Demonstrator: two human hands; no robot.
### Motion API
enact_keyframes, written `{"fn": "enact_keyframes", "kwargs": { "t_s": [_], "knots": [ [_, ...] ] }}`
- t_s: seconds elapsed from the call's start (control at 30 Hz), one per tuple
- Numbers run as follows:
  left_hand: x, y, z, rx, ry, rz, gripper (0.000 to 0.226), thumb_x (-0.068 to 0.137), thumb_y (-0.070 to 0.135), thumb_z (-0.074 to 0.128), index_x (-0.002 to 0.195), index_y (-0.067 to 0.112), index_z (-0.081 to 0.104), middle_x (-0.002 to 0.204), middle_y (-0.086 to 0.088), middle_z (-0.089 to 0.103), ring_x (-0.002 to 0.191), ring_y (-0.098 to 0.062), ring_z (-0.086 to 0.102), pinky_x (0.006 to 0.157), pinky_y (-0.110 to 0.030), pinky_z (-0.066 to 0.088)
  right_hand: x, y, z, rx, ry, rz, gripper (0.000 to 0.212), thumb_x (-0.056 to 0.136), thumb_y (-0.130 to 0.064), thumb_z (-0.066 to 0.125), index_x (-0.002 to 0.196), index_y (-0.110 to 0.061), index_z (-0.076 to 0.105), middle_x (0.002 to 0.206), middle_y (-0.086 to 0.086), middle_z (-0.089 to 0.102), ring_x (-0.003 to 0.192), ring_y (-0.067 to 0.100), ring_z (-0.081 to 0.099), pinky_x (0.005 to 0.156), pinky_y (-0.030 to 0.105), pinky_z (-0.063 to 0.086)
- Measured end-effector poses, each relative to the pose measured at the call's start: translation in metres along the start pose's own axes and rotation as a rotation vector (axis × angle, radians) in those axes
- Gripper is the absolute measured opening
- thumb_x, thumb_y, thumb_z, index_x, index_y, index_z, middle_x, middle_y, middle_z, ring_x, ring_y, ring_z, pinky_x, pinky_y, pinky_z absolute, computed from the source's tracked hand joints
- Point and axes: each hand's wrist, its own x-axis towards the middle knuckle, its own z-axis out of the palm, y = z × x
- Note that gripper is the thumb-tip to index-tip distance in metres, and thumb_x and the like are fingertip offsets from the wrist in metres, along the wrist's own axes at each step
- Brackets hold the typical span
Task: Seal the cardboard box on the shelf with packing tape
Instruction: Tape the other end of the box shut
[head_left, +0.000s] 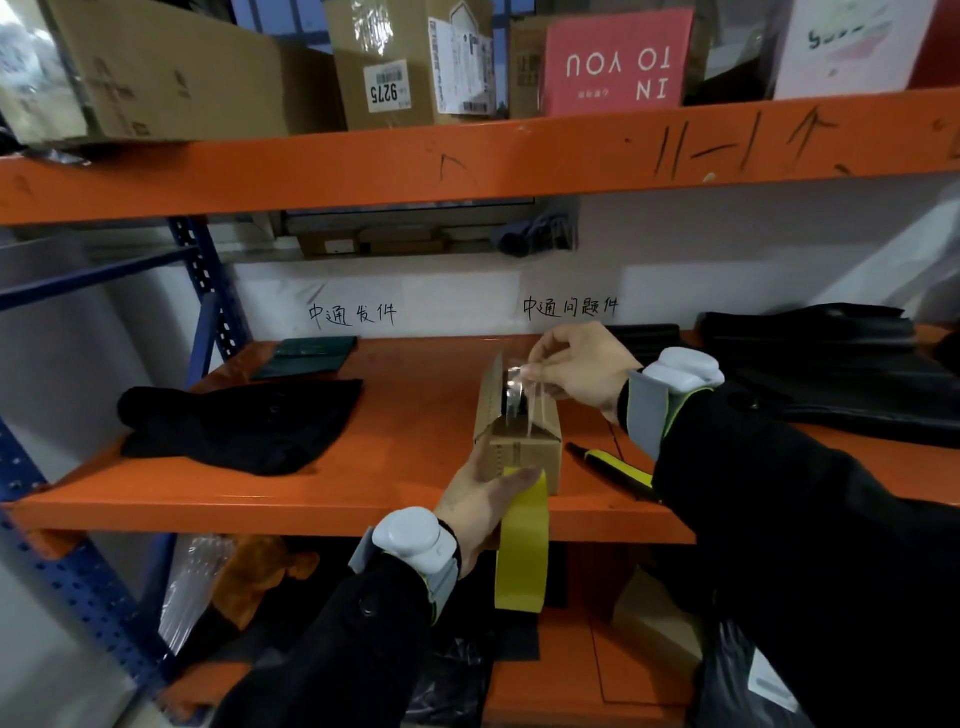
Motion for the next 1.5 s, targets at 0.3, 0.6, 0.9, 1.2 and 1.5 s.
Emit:
{"fn": "enact_keyframes", "kwargs": {
  "t_s": [0.3, 0.6, 0.9, 1.2, 1.5],
  "knots": [
    [-0.005, 0.016, -0.005, 0.14, 0.014, 0.0, 0.112, 0.058, 0.071, 0.083, 0.149, 0.058, 0.02, 0.153, 0.006, 0.045, 0.139, -0.024, 0.043, 0.115, -0.05, 0.033, 0.026, -0.004, -0.011, 0.241, 0.015, 0.049, 0.013, 0.087, -0.012, 0.072, 0.088, -0.014, 0.06, 0.087, 0.013, 0.077, 0.083, 0.029, 0.075, 0.08, 0.049, 0.06],
    [-0.007, 0.008, -0.002, 0.015, -0.071, -0.119, 0.057, 0.086, 0.03, 0.076, 0.124, 0.063, 0.049, 0.118, -0.008, 0.071, 0.107, -0.044, 0.065, 0.084, -0.065, 0.054, 0.038, -0.001, -0.009, 0.313, -0.023, 0.091, 0.008, 0.09, -0.011, 0.069, 0.093, -0.011, 0.062, 0.092, 0.02, 0.075, 0.078, 0.036, 0.075, 0.06, 0.043, 0.06],
    [0.004, 0.006, -0.009, 0.129, -0.021, 0.025, 0.088, 0.073, 0.047, 0.085, 0.136, 0.069, 0.028, 0.121, 0.014, 0.07, 0.115, -0.017, 0.065, 0.101, -0.049, 0.05, 0.065, 0.003, -0.01, 0.242, 0.069, 0.07, 0.007, 0.087, -0.012, 0.072, 0.087, -0.014, 0.065, 0.093, 0.019, 0.075, 0.074, 0.029, 0.074, 0.066, 0.049, 0.061],
    [0.012, 0.022, -0.005, 0.381, 0.019, 0.12, 0.096, 0.082, 0.053, 0.073, 0.153, 0.049, 0.009, 0.139, 0.032, 0.04, 0.132, 0.0, 0.039, 0.104, -0.024, 0.031, 0.08, 0.015, -0.008, 0.172, 0.105, 0.095, 0.008, 0.086, -0.018, 0.074, 0.086, -0.018, 0.066, 0.103, 0.019, 0.072, 0.084, 0.034, 0.072, 0.073, 0.054, 0.06],
    [0.032, 0.017, -0.009, 0.449, -0.05, -0.038, 0.096, 0.07, 0.064, 0.079, 0.149, 0.051, 0.024, 0.139, 0.02, 0.048, 0.129, -0.009, 0.045, 0.113, -0.038, 0.034, 0.093, 0.049, 0.004, 0.323, 0.003, 0.255, 0.01, 0.092, -0.027, 0.068, 0.099, -0.024, 0.061, 0.103, 0.004, 0.07, 0.09, 0.026, 0.067, 0.088, 0.045, 0.056]
  ]
}}
